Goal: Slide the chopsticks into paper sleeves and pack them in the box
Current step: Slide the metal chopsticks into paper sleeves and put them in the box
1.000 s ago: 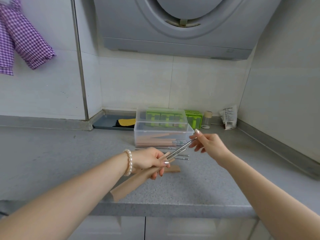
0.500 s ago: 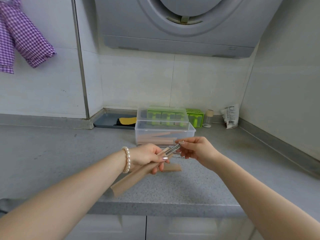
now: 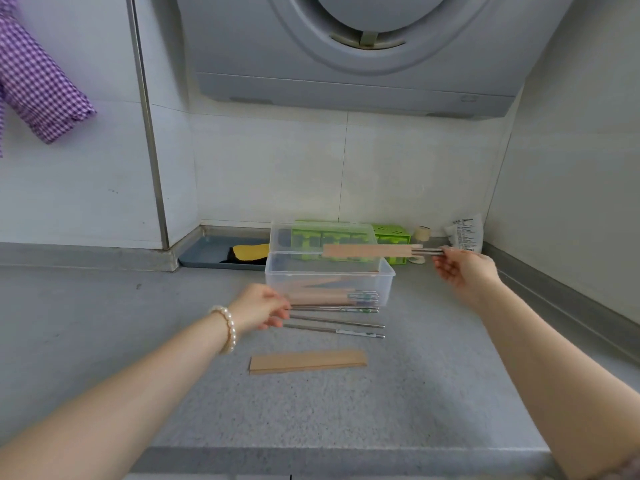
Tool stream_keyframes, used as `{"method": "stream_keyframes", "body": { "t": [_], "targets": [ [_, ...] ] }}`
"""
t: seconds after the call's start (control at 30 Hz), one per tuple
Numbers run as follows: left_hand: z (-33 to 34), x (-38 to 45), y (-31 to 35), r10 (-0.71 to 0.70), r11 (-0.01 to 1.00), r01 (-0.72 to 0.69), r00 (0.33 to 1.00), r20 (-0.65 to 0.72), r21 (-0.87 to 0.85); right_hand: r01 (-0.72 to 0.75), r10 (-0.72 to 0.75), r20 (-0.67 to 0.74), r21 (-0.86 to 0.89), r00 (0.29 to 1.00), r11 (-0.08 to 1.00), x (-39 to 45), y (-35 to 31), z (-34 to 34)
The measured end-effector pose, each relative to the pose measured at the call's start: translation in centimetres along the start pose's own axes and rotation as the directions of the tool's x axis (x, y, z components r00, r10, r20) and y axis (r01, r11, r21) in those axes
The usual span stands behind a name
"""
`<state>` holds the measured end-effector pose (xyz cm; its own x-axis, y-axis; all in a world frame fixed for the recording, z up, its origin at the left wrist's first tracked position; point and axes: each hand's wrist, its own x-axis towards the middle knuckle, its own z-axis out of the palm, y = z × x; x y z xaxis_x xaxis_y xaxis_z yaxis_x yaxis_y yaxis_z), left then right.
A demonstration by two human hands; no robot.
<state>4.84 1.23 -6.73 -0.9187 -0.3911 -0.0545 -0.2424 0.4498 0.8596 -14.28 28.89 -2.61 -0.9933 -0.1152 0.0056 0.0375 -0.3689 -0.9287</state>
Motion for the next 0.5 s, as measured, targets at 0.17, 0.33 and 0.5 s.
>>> {"method": "stream_keyframes", "body": {
  "t": [0.17,0.33,0.5],
  "targets": [
    [2.9,1.1,-1.0,0.084,0.945,-0.151,0.969,0.233,0.29,-0.031,0.015,-0.096,-0.168,0.995,0.985,3.3,2.6,4.4],
    [4.3,2.0,-1.7,0.091,0.888,-0.218,0.946,0.31,0.404,-0.139,0.112,-0.088,-0.44,0.99,0.887,4.8,4.9,8.4],
    [4.6,2.5,-2.3,0.106,0.885,-0.238,0.94,0.324,0.401,0.005,0.06,0.037,-0.887,0.997,0.462,5.0,5.1,9.6]
  ]
}}
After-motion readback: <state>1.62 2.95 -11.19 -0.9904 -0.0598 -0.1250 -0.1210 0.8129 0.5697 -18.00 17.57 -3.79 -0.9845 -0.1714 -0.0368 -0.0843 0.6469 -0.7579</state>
